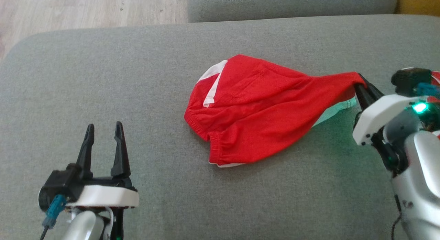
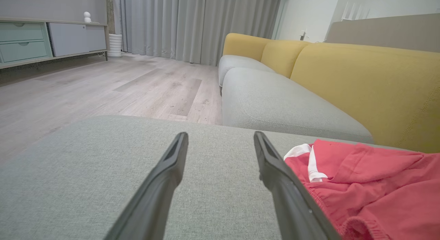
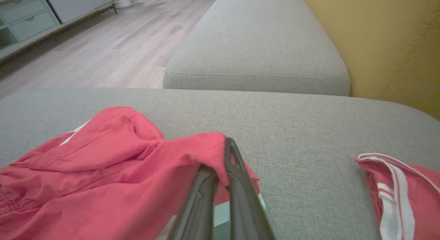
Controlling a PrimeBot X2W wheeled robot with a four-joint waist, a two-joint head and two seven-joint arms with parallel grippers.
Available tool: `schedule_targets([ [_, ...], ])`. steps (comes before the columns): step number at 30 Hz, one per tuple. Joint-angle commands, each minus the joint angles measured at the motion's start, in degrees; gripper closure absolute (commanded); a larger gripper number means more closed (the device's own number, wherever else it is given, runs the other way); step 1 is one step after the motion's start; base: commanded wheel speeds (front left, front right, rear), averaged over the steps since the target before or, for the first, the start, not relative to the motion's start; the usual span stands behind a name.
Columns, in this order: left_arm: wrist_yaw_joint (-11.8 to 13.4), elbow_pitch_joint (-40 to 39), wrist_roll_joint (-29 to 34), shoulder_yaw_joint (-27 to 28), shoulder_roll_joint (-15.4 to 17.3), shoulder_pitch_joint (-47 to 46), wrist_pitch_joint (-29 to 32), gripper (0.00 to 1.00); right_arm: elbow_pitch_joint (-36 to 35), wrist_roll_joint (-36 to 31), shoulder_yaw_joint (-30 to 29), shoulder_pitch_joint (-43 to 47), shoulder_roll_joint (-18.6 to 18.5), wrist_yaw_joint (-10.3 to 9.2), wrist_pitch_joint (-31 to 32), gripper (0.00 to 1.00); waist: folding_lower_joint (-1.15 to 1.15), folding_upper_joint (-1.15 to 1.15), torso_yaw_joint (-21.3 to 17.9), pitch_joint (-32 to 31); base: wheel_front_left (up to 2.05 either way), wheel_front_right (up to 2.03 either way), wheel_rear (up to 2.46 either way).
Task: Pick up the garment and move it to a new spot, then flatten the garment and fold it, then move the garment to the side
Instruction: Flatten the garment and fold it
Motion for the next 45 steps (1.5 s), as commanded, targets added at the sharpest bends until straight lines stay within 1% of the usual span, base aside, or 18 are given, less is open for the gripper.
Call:
schedule_targets([
  [1, -0.09, -1.25, 0.10, 2.15, 0.93, -2.46, -0.53, 0.00, -3.53, -0.44, 0.13, 0.01, 0.34, 0.39, 0.34, 1.00, 0.00, 0.00, -0.08, -0.08, 0.00, 0.00, 0.00],
  [4, -0.06, -1.03, 0.02, 2.47, 1.09, -2.23, -0.56, 0.00, -9.84, -1.56, -2.42, 3.29, 1.05, 0.39, 2.44, 1.00, 0.00, 0.00, -0.47, -0.40, 0.00, 0.00, 0.00],
  [10, -0.05, -1.01, -0.09, 2.96, 1.27, -2.11, -0.61, 0.00, -26.54, -3.44, -6.19, 9.86, 3.95, 0.39, 9.37, 1.00, 0.00, 0.00, -1.31, -0.64, 0.00, 0.00, 0.00],
  [13, -0.06, -1.17, -0.02, 3.04, 1.21, -2.31, -0.63, 0.00, -30.72, -4.23, -7.66, 12.42, 5.26, 0.39, 12.81, 1.00, 0.00, 0.00, -1.60, -0.14, 0.00, 0.00, 0.00],
  [15, -0.15, -1.28, 0.07, 2.97, 1.12, -2.68, -0.64, 0.00, -30.19, -4.37, -8.27, 12.91, 5.36, 0.39, 14.26, 1.00, 0.00, 0.00, -1.62, 0.50, 0.00, 0.00, 0.00],
  [17, -0.24, -1.38, 0.19, 2.92, 1.05, -3.17, -0.65, 0.00, -27.63, -3.69, -8.69, 11.94, 5.52, 0.39, 14.46, 1.00, 0.00, 0.00, -1.61, 1.26, 0.00, 0.00, 0.00],
  [19, -0.33, -1.48, 0.37, 2.82, 0.99, -3.81, -0.66, 0.00, -23.19, -3.28, -8.73, 9.71, 5.22, 0.39, 14.04, 1.00, 0.00, 0.00, -1.46, 2.23, 0.00, 0.00, 0.00],
  [22, -0.58, -1.43, 0.69, 2.42, 0.79, -4.92, -0.67, 0.00, -14.84, -3.24, -8.92, 4.92, 4.98, 0.39, 11.47, 1.00, 0.00, 0.00, -0.86, 3.53, 0.00, 0.00, 0.00],
  [23, -0.68, -1.40, 0.79, 2.26, 0.70, -5.29, -0.67, 0.00, -12.09, -3.46, -9.15, 3.14, 5.06, 0.39, 10.01, 0.63, 0.00, 0.00, -0.60, 3.97, 0.00, 0.00, 0.00],
  [24, -0.74, -1.29, 0.90, 2.13, 0.61, -5.61, -0.67, 0.00, -9.31, -3.86, -9.42, 1.52, 5.21, 0.39, 8.63, 0.00, 0.00, 0.00, -0.36, 4.26, 0.00, 0.00, 0.00],
  [25, -0.74, -1.29, 0.90, 2.13, 0.61, -5.61, -0.67, 0.00, -9.31, -3.86, -9.42, 1.52, 5.21, 0.39, 8.63, 0.00, 0.00, 0.00, -0.36, 4.26, 0.00, 0.00, 0.00],
  [26, -0.87, -1.00, 1.08, 1.84, 0.44, -6.11, -0.68, 0.00, -4.56, -4.95, -9.16, -1.18, 5.18, 0.39, 6.24, 0.00, 0.00, 0.00, 0.13, 4.61, 0.00, 0.00, 0.00],
  [27, -0.87, -1.00, 1.08, 1.84, 0.44, -6.11, -0.68, 0.00, -4.56, -4.95, -9.16, -1.18, 5.18, 0.39, 6.24, 0.00, 0.00, 0.00, 0.13, 4.61, 0.00, 0.00, 0.00],
  [30, -0.95, -0.44, 1.19, 1.67, 0.22, -6.31, -0.69, 0.00, -0.14, -6.95, -9.28, -3.63, 5.01, 0.39, 2.08, 0.00, 0.00, 0.00, 0.50, 4.38, 0.00, 0.00, 0.00],
  [34, -0.97, 0.46, 1.10, 1.70, 0.06, -5.51, -0.71, 0.00, 1.84, -8.85, -9.69, -3.47, 4.79, 0.39, -3.14, 0.00, 0.00, 0.00, 0.26, 2.62, 0.00, 0.00, 0.00],
  [39, -1.01, 0.88, 0.92, 1.95, -0.12, -3.50, -0.73, 0.00, -2.43, -9.48, -8.34, 1.51, 4.36, 0.39, -10.61, 0.00, 0.00, 0.00, -0.90, -0.30, 0.00, 0.00, 0.00],
  [43, -0.77, 0.68, 0.95, 2.28, -0.11, -1.72, -0.74, 0.00, -8.33, -9.53, -5.42, 8.22, 3.99, 0.39, -14.46, 0.00, 0.00, 0.00, -2.04, -1.94, 0.00, 0.00, 0.00],
  [45, -0.70, 0.50, 0.99, 2.45, -0.05, -0.91, -0.75, 0.00, -10.87, -9.41, -4.64, 11.82, 4.43, 0.39, -15.64, 0.00, 0.00, 0.00, -2.52, -2.54, 0.00, 0.00, 0.00],
])
